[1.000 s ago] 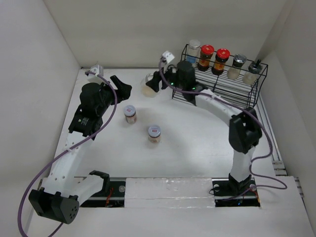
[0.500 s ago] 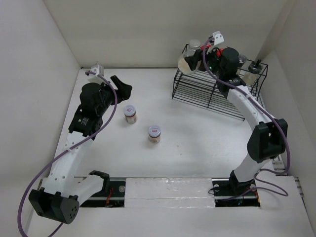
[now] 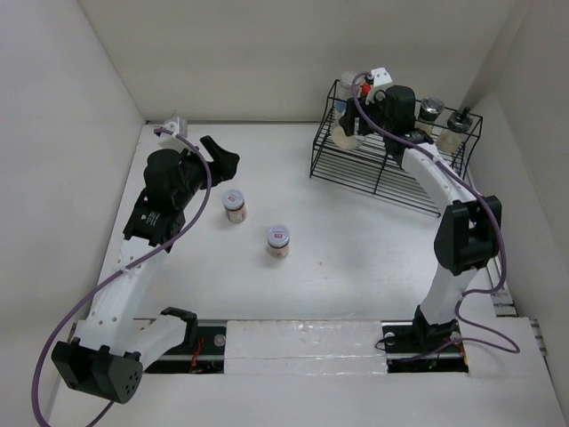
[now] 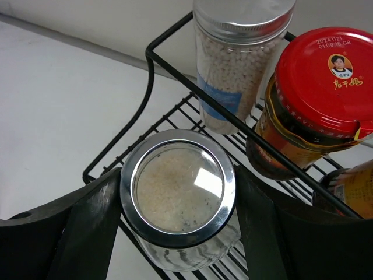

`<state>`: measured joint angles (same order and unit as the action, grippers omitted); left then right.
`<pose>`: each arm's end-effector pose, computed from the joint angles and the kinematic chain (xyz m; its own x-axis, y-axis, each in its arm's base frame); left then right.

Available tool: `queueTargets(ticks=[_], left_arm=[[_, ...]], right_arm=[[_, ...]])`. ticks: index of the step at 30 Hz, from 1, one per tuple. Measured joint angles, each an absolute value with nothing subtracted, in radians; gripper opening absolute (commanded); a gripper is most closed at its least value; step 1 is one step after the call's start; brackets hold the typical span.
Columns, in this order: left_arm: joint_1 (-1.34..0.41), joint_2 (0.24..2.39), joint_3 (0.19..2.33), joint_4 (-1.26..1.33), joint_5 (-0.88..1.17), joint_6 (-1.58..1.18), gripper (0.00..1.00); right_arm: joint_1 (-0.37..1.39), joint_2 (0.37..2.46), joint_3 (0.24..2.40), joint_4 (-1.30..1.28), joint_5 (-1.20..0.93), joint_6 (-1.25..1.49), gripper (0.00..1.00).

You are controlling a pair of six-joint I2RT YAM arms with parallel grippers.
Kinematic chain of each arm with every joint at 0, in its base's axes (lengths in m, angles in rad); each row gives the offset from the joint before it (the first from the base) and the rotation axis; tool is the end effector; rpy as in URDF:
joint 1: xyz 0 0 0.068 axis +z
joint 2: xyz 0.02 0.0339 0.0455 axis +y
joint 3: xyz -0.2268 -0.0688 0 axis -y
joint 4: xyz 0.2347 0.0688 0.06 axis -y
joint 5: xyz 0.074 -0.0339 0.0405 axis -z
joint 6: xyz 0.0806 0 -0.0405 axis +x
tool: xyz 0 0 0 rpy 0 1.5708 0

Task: Organize the condiment bottles

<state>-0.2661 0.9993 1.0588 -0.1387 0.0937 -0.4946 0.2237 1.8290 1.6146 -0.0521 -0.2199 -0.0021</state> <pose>0.2699 -0.0814 0.3659 -0.2342 -0.4260 -0.8739 0.2734 0.8337 -0.4797 0.4517 0.1208 0.3013 -0.2559 -0.0603 -0.9648 -0.4222 0.9048 0.0554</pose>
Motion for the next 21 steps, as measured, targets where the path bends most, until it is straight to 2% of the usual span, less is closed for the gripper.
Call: queueTargets(ticks=[2,6,13,15,16,21], left_arm=[[-0.266,0.999,1.059,-0.139,0.094,-0.495,0.71],[-0.266,0.999,1.059,-0.139,0.094,-0.495,0.71],[-0.266,0.999,1.059,-0.139,0.095,-0.495,0.71],[-0.266,0.999,1.059,-0.139,0.095,-0.495,0.71],[-0.266,0.999,1.059,-0.139,0.095,-0.495,0.71],[-0.266,0.999,1.059,-0.139,0.096,-0.495,0.75]], right_arm=[[0.224,1.847,1.653,-0.095,-0.2,-0.022,0.56],[0.225,1.882,1.715,-0.144,-0.178,-0.042,0.67],[0.236,1.946,1.799,-0.174,-0.192,-0.054,0.73],[0.237,1.952,1.809,-0.181,-0.196,-0.056,0.81],[0.237,1.953,1.812,-0.184,-0.2,-0.057,0.89],[0.244,1.947,1.822,-0.194,-0.208,-0.059,0.98]])
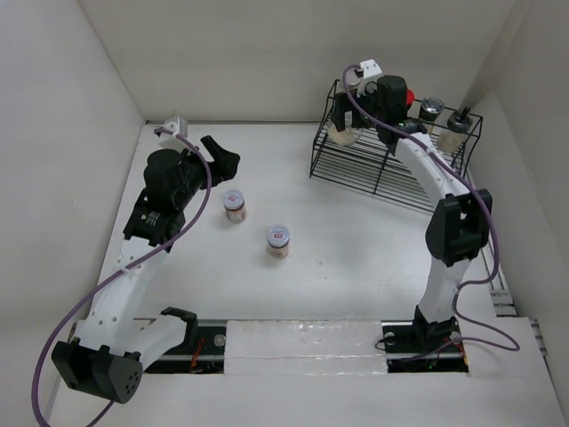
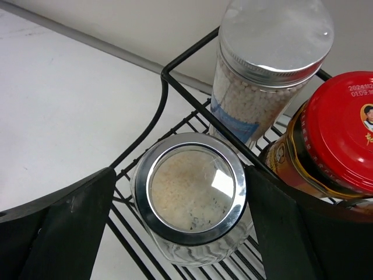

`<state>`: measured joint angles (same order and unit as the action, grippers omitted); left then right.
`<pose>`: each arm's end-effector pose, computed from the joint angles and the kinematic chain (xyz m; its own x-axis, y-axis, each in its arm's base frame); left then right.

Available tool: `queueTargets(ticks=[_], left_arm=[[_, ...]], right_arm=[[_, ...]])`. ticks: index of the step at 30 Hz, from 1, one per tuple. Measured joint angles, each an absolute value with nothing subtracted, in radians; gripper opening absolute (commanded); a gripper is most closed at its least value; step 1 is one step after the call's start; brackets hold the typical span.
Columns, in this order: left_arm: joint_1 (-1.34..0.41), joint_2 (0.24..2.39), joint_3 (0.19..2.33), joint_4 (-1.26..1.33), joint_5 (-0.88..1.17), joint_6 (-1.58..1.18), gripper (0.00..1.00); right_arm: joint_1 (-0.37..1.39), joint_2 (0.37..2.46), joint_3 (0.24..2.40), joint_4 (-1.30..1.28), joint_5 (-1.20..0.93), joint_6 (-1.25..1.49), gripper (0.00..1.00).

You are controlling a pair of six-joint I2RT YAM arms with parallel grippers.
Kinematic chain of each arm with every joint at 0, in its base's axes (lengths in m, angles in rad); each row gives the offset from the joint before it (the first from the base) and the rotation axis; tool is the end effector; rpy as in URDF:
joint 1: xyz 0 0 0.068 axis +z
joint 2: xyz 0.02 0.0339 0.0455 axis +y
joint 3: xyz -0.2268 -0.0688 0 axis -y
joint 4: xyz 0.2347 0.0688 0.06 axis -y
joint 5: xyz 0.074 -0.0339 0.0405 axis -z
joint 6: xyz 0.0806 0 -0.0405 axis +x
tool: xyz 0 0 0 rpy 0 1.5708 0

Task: Organize the condiment bottles

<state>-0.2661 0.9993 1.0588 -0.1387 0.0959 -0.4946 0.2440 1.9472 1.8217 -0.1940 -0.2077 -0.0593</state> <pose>0.2698 -0.0815 0.3659 -0.2352 -0.4256 -0.8738 0.2752 0.8331 -0.4799 0.4704 0.1342 0.3066 -0.2790 -0.1292 -0.9516 -0.4437 0.8961 0.0084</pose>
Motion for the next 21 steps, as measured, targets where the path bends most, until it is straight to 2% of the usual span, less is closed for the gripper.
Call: queueTargets(ticks=[3,6,7,8,10,11,13,14,17,21], left_arm=[[-0.266,0.999,1.059,-0.139,0.096,-0.494,0.78],[-0.266,0.999,1.059,-0.139,0.094,-0.494,0.79],[-0.266,0.999,1.059,-0.139,0.091,-0.494,0.79],[-0.266,0.999,1.059,-0.139,0.086,-0.494,0.79],[-0.266,0.999,1.059,-0.139,0.073,-0.495,0.79],[-0.266,0.999,1.059,-0.139,0.062,-0.495,0.79],[-0.266,0.999,1.059,-0.143,0.031,-0.498,0.79],[-0.266,0.999,1.06,-0.15,0.007,-0.506,0.77],[-0.266,0.999,1.07,-0.197,-0.101,-0.554,0.77],[-0.266,0.988,1.085,-0.244,-0.223,-0.608,0.77]], right_arm=[[0.251,1.907,1.795,-0.186,-0.187,-0.065,1.0],[0.266,1.801,1.693,-0.146,-0.16,-0.075,0.88],[0.276,1.761,1.657,-0.137,-0.153,-0.075,0.65],[0.292,1.714,1.605,-0.105,-0.149,-0.077,0.46],[0.35,1.625,1.499,-0.041,-0.154,-0.067,0.26],[0.39,1.595,1.451,-0.001,-0.162,-0.06,0.26],[0.485,1.578,1.385,0.075,-0.204,-0.053,0.37],[0.528,1.592,1.374,0.097,-0.226,-0.052,0.55],[0.647,1.707,1.38,0.157,-0.325,-0.06,0.89],[0.747,1.885,1.398,0.164,-0.391,-0.067,0.99]])
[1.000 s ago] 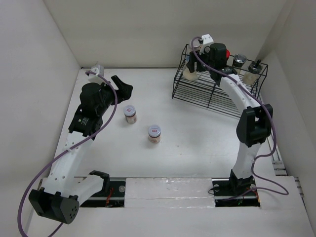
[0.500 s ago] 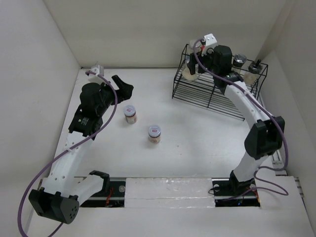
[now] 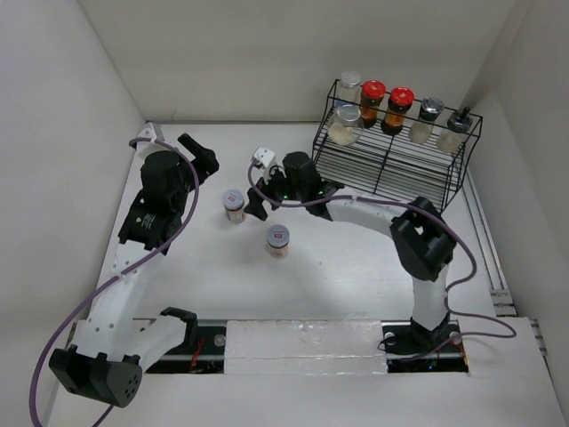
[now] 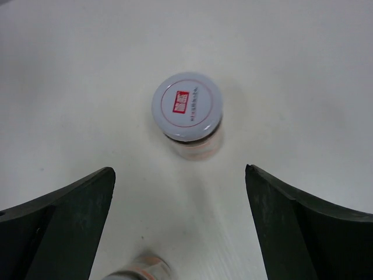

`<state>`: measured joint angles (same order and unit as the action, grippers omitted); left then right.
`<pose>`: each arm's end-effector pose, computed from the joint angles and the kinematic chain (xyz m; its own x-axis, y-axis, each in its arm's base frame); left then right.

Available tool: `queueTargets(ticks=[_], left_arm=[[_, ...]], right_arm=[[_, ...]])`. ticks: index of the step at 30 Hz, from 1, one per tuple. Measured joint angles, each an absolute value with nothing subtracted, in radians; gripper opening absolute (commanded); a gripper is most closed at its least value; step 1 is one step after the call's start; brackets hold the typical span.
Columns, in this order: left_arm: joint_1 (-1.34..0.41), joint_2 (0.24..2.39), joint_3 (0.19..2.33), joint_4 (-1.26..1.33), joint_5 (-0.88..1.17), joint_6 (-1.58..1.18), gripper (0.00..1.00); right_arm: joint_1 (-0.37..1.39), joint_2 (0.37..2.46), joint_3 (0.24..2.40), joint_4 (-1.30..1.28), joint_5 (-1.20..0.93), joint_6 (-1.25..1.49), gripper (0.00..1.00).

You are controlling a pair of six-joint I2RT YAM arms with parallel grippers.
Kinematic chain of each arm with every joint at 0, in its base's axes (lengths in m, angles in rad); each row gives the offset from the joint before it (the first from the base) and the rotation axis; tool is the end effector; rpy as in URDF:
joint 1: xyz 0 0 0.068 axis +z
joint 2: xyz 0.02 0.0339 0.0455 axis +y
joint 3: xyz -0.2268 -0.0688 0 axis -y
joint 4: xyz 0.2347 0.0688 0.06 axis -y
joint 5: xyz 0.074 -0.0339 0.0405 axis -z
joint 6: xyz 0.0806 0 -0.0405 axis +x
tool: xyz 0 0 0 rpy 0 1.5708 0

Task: Organize the condiment bottles

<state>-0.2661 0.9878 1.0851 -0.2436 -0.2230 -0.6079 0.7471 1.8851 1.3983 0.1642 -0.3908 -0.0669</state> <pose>0.2689 -0.0548 0.3631 -0.1414 -0.5388 -0.8305 -0.0431 0.8415 -0.5386 0.3214 0.3395 0.2253 -0.1724 -0.2439 -0.9544 -0.9069 0.4175 0.0571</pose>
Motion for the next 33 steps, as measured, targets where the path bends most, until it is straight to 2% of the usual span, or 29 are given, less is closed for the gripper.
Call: queueTargets(ticks=[7,13,16,18,21,23,24,33], left_arm=[[-0.266,0.944,1.092,-0.263,-0.289,-0.64,0.79],[-0.266,0.951,1.095,-0.263,-0.276,-0.64,0.79],[-0.266,0.961,1.095,-0.265,-0.271,-0.641,0.79],[-0.266,0.964,1.095,-0.265,-0.27,-0.64,0.79],[-0.266,0.965,1.095,-0.265,-0.269,-0.64,0.79],[-0.266,0.965,1.095,-0.265,-0.269,-0.64,0.79],[-0.266,0.965,1.095,-0.265,-0.269,-0.64,0.79],[-0.266,0.965,1.095,-0.263,-0.263,-0.637,0.79]], right_arm=[[0.81,2.079,1.497,0.113,-0.39,-0.08,1.0],[0.818,2.215,1.714,0.089,-0.368,-0.084,1.0],[0.823,2.283,1.799,0.088,-0.357,-0.087,0.91],[0.828,2.319,1.834,0.087,-0.348,-0.085,0.79],[0.841,2.348,1.842,0.08,-0.334,-0.084,0.72],[0.846,2.352,1.84,0.08,-0.316,-0.09,0.6],[0.846,2.35,1.838,0.08,-0.308,-0.086,0.57],[0.8,2.151,1.599,0.131,-0.346,-0.024,0.53]])
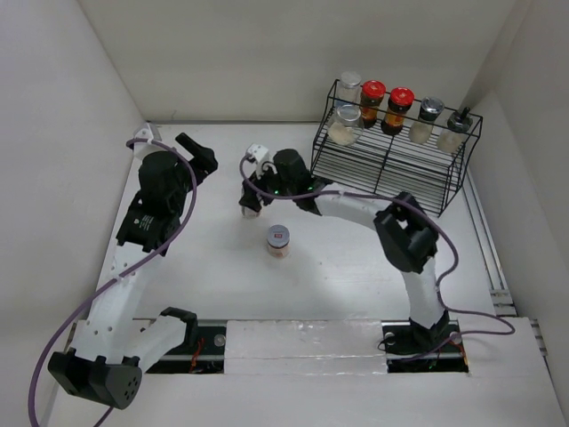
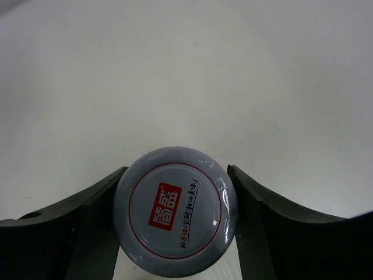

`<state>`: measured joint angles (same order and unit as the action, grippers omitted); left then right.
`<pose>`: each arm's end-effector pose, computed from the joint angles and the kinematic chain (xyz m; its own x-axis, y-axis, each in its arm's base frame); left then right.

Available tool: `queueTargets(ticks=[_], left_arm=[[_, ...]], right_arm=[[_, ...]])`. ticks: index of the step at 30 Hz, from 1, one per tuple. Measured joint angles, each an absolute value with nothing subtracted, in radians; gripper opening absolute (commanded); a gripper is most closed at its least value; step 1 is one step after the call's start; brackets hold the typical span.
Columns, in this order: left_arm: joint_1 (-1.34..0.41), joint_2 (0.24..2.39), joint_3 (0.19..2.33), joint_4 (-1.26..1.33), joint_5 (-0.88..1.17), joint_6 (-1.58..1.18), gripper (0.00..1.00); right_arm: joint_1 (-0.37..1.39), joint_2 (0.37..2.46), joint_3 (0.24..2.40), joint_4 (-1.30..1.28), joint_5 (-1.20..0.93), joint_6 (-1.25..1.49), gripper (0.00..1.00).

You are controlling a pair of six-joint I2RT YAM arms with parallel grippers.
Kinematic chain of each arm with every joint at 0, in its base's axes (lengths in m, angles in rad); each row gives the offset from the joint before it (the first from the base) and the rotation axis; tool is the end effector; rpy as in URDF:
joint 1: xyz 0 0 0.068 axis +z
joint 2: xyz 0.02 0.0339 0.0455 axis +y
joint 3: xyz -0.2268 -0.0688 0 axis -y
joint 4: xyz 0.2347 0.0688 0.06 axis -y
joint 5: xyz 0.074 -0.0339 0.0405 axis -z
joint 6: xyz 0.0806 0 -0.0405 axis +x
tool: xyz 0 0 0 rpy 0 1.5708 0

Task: Organize the condiment bottles

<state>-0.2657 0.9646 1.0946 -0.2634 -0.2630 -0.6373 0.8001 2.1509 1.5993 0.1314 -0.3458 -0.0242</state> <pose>0.2624 -0.0497 0.3696 -0.1061 -0.5666 -0.8171 -0.0724 0.8240 -0.5620 0.3374 0.3867 0.1702 -0.2626 -0.3031 -0.9161 -0.8972 0.4262 0.1161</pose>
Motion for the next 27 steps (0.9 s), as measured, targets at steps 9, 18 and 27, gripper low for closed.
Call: queueTargets(ticks=[9,18,27], left_arm=[[-0.265,1.009,1.095,-0.218,-0.116,-0.591,0.8],[-0.266,1.03,1.095,-0.206,-0.051,-0.572,0.8],[-0.266,1.036,1.095,-0.199,-0.007,-0.561,0.83]], right_arm=[[0.479,1.632,1.382,0.239,-0.36,0.046,0.53],[0.164,1.417,1.283,0.207,-0.257,0.05,0.53],[0.064,1.646,1.317,0.022,-0.244,0.047,0.53]])
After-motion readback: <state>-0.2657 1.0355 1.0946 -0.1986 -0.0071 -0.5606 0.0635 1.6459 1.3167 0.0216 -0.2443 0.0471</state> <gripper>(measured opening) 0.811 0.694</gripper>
